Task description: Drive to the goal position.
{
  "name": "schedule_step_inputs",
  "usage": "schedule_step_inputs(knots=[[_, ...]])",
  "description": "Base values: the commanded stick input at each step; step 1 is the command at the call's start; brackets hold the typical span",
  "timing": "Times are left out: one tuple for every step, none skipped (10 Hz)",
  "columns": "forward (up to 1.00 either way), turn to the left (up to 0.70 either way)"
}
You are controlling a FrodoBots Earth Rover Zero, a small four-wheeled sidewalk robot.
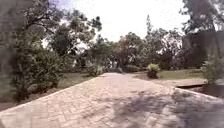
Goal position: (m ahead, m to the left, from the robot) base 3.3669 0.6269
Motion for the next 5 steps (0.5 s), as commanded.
schedule_step_inputs(knots=[[0.70, 0.00], [0.70, 0.00], [0.70, 0.00], [0.70, 0.00], [0.70, 0.00]])
